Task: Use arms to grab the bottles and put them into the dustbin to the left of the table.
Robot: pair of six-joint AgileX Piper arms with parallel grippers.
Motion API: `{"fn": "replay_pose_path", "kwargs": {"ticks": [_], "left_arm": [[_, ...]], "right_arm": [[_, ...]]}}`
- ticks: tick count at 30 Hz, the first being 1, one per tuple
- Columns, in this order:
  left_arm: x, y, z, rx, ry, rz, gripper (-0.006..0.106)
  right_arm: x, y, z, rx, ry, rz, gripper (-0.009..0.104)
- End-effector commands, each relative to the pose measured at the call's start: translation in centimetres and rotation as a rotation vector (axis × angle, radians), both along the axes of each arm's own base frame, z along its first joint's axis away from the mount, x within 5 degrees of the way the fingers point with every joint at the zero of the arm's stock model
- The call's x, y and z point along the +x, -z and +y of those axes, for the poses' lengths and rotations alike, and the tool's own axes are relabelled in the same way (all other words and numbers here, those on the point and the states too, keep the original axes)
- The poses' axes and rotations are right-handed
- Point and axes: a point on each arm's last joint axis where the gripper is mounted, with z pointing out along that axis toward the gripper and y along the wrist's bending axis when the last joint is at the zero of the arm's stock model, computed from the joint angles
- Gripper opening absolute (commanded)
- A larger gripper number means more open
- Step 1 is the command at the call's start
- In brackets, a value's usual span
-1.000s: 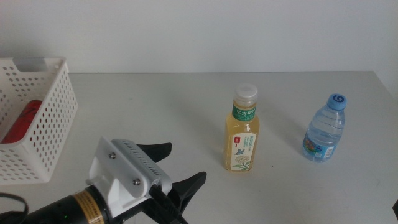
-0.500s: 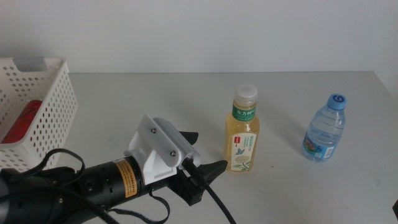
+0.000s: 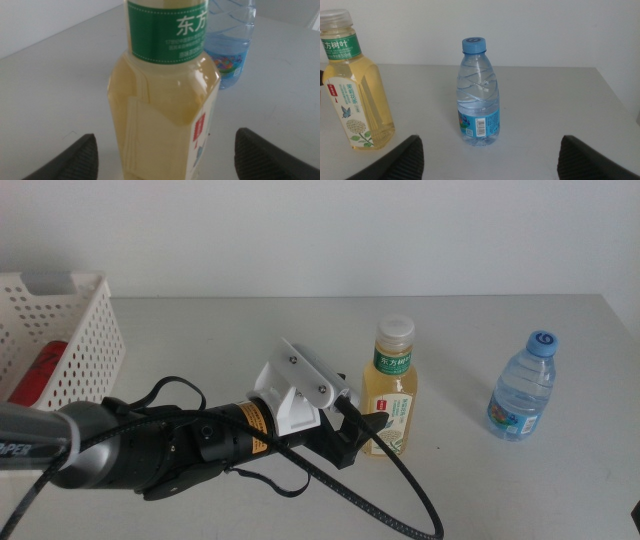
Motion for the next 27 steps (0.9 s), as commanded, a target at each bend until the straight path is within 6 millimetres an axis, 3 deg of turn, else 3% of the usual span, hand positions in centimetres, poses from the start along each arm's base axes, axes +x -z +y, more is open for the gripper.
{"fn": "replay_pose_path", "kwargs": {"ticks": [1,12,27], "left_arm": [[1.0,-2.3,-0.7,-0.115,0.006,-0.069,0.094],[3.7,-0.7,-2.6,-0.122,0.037,-0.041,0.094],[5.1,0.1,-3.9,-0.168,0.079,-0.069,0.094]], "right_arm": [[-0.2,-1.1,0.0,0.002,-0.002,-0.104,0.094],[-0.2,-1.1,0.0,0.002,-0.002,-0.104,0.094],[-0.2,-1.1,0.0,0.002,-0.002,-0.104,0.094]]}}
